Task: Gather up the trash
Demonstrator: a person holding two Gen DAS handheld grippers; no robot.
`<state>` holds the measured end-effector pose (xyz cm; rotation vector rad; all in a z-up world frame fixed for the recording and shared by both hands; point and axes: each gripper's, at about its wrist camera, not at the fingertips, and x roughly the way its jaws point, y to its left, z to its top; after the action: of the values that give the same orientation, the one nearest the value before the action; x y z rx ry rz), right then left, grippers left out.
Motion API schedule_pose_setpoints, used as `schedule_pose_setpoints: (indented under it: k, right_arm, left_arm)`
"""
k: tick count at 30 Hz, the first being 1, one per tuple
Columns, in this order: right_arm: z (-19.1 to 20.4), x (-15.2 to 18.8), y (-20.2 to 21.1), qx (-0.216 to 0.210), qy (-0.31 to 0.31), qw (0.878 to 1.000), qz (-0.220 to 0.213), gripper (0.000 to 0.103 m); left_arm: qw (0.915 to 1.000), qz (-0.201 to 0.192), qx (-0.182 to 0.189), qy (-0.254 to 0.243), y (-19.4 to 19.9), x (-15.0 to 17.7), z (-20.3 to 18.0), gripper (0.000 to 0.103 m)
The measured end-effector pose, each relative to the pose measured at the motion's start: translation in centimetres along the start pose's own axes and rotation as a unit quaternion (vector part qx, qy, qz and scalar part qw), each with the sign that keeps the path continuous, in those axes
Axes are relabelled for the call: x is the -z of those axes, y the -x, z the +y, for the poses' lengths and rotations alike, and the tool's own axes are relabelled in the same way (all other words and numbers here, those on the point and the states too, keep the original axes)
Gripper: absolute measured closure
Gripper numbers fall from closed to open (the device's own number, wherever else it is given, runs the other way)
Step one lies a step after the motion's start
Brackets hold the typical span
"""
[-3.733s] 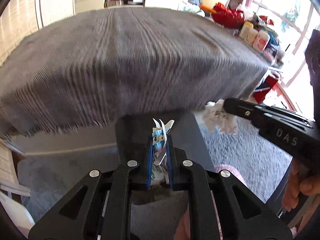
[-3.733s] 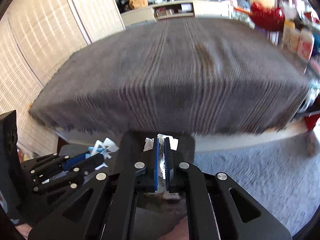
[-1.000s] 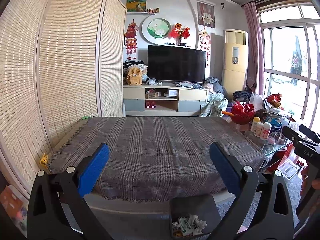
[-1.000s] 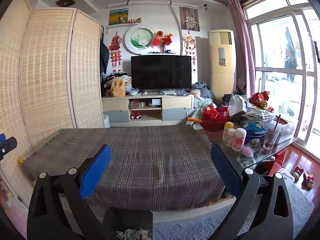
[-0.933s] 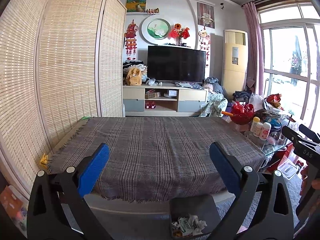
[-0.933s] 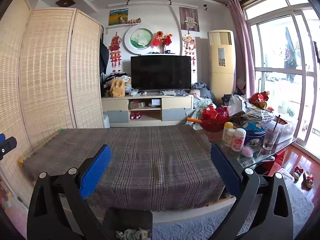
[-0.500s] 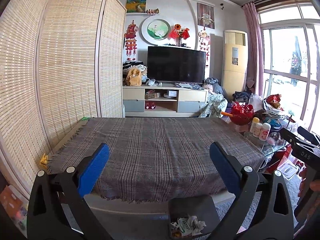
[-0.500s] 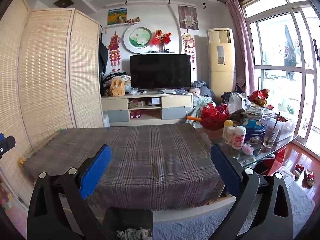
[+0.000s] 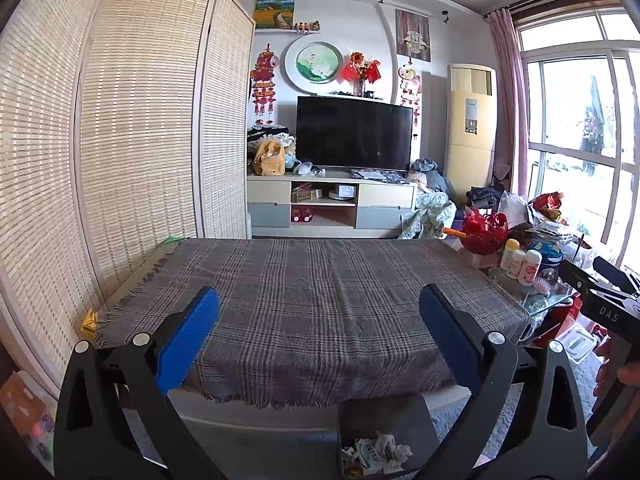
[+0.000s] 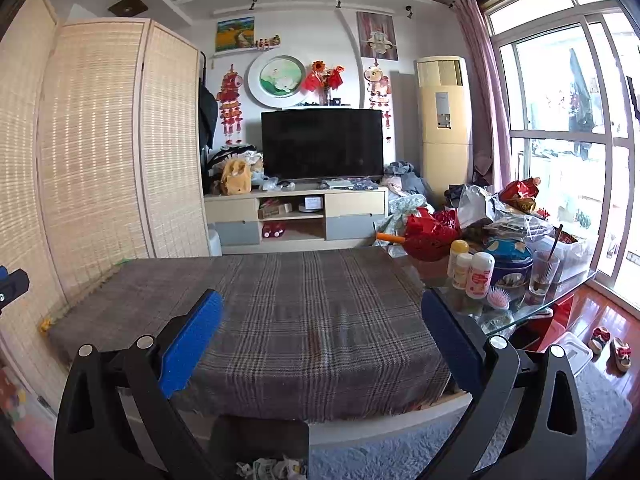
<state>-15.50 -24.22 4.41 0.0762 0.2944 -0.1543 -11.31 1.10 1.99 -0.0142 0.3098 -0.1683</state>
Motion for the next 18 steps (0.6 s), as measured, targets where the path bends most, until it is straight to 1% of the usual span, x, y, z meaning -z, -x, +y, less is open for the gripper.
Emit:
schedule_pose_setpoints:
  k: [18]
  right_arm:
    - [0.43,-0.03,-0.21,-0.007,0.001,1.000,0.004,0.003]
  left_arm:
    - [1.0000,0.000,0.000,0.001,0.13,0.00,-0.07,0.008]
